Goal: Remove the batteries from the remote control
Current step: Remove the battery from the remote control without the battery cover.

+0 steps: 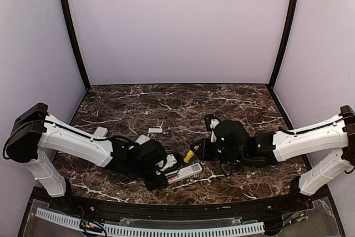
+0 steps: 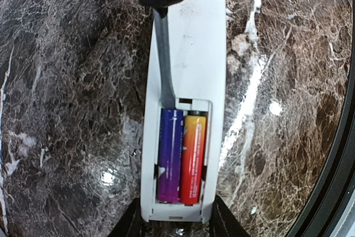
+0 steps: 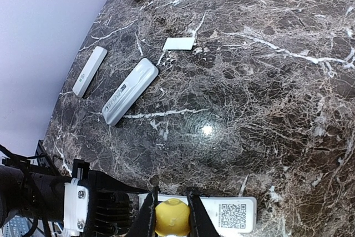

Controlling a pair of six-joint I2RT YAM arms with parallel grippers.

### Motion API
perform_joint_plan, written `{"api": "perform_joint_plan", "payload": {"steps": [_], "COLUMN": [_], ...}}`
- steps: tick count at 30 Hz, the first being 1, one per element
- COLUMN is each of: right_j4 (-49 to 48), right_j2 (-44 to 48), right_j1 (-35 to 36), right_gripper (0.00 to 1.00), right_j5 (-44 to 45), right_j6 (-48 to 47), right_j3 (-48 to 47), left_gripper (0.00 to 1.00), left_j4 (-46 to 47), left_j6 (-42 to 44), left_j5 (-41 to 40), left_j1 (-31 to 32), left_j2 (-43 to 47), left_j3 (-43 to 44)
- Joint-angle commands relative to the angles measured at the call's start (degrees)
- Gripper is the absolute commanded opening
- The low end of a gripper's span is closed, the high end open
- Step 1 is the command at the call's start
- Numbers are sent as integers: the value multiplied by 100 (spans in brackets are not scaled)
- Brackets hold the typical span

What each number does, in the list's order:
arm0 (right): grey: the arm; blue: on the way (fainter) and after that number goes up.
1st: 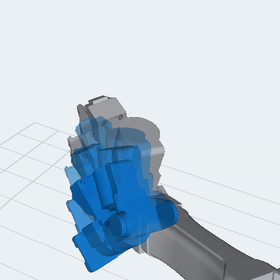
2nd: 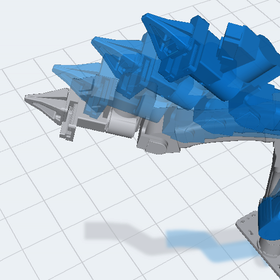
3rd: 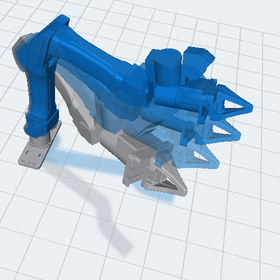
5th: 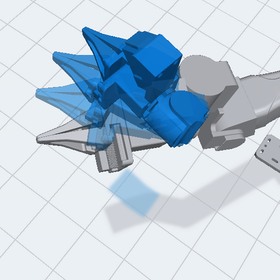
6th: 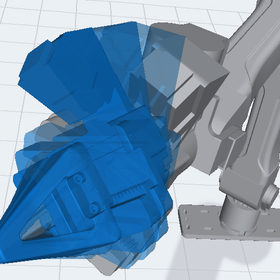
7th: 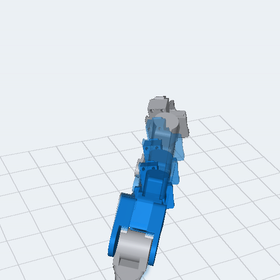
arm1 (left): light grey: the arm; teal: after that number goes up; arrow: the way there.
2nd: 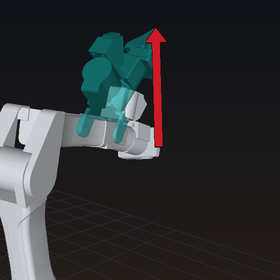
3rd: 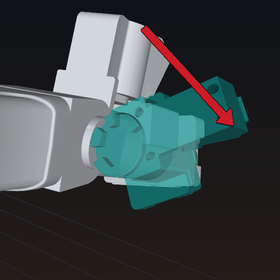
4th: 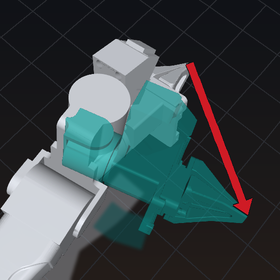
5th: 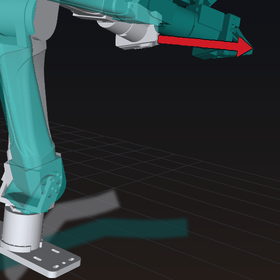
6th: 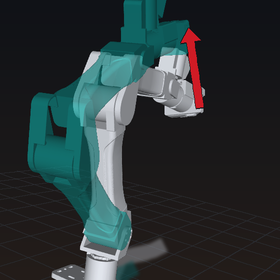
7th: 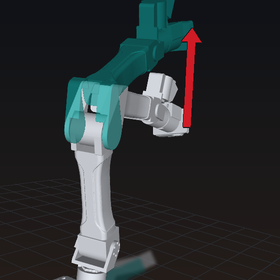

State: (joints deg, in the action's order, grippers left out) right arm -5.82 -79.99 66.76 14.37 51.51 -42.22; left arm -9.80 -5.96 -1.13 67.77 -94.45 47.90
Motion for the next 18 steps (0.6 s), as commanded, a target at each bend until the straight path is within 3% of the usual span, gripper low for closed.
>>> {"api": "perform_joint_plan", "payload": {"steps": [1, 18], "right_j4": [-340, -1488], "right_j2": [-40, 330], "right_j1": [37, -398], "right_gripper": [0, 0], "right_j5": [-152, -1265], "right_j6": [115, 588], "right_j3": [192, 878], "left_gripper": [24, 19], "left_j4": [-57, -63], "left_j6": [75, 97], "left_j5": [-32, -39], "left_j1": [35, 35], "left_j2": [-132, -174], "left_j3": [47, 70]}}
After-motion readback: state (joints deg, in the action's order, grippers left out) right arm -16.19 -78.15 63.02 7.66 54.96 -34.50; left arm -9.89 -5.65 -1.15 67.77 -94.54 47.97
